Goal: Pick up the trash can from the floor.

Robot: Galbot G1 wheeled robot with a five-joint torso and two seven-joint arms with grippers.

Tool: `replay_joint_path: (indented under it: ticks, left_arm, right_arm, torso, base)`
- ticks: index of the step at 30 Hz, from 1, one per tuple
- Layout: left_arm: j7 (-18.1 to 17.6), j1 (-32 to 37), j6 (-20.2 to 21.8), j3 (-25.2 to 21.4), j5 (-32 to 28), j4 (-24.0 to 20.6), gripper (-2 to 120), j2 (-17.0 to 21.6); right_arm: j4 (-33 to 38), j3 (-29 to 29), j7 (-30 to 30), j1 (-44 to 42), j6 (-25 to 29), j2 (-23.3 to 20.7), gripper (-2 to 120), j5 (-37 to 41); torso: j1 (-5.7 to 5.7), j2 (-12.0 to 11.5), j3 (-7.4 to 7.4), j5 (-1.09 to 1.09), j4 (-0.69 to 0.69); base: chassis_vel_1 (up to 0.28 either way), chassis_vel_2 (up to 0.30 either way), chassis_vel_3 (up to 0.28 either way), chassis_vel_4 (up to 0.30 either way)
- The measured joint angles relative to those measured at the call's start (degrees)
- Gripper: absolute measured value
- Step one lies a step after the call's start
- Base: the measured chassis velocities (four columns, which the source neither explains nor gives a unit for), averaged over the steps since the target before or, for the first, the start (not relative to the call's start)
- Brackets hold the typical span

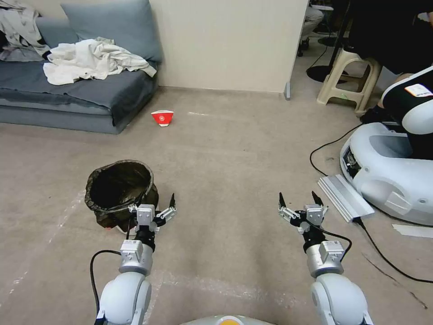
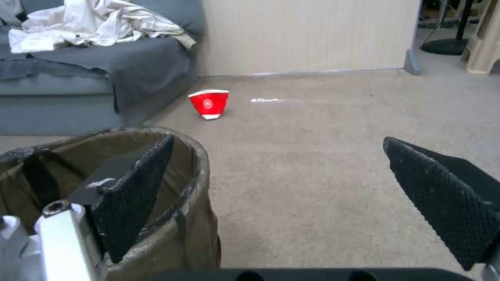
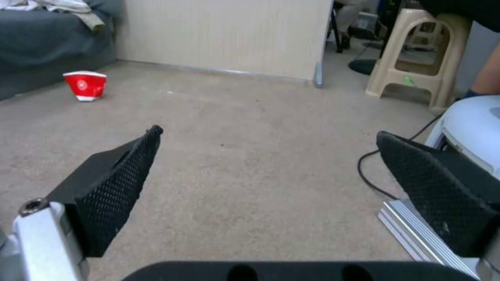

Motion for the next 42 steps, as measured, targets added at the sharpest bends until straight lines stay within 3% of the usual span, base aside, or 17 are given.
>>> replay_joint_path:
  ticks: [21,25,28,29,34,41,42]
  left_arm:
    - [0.0,0.03,0.0,-0.01,0.0,0.0,100,0.0]
    - [-0.29,0.8,0.19,-0.34,0.04,-1.84,100,0.01]
    - [-1.6,3.31,0.94,-1.76,0.42,-8.11,100,0.12]
    - [-1.6,3.31,0.94,-1.76,0.42,-8.11,100,0.12]
    - [-3.32,6.62,2.0,-3.57,1.0,-16.42,100,0.3]
    - [-5.73,11.21,3.43,-6.05,1.78,-27.69,100,0.57]
    - [-5.73,11.21,3.43,-6.05,1.78,-27.69,100,0.57]
  right_arm:
    - [0.0,0.0,0.0,0.0,0.0,0.0,100,0.0]
    - [2.01,-0.21,0.02,-0.11,-1.28,0.51,100,0.12]
    - [8.89,-1.25,0.5,-0.38,-5.55,2.36,100,0.68]
    - [8.89,-1.25,0.5,-0.38,-5.55,2.36,100,0.68]
    - [18.16,-2.64,1.3,-0.78,-11.35,4.86,100,1.51]
    - [19.72,-3.55,1.7,-0.97,-12.89,5.05,100,2.41]
    - [19.72,-3.55,1.7,-0.97,-12.89,5.05,100,2.41]
  torso:
    - [0.01,0.0,0.0,0.0,0.0]
    - [0.0,0.0,0.0,-0.01,-0.01]
    - [0.0,0.0,-0.01,0.0,0.01]
    - [0.0,0.0,-0.01,0.0,0.01]
    - [0.0,0.0,-0.01,-0.02,-0.01]
    - [0.0,0.0,-0.01,0.02,0.0]
    - [0.0,0.0,-0.01,0.02,0.0]
  base:
    - [0.0,0.0,0.0,0.0]
    - [0.0,0.0,0.0,0.0]
    - [0.0,0.0,0.0,0.0]
    - [0.0,0.0,0.0,0.0]
    - [0.0,0.0,0.0,0.0]
    - [0.0,0.0,0.0,0.0]
    - [0.0,0.0,0.0,0.0]
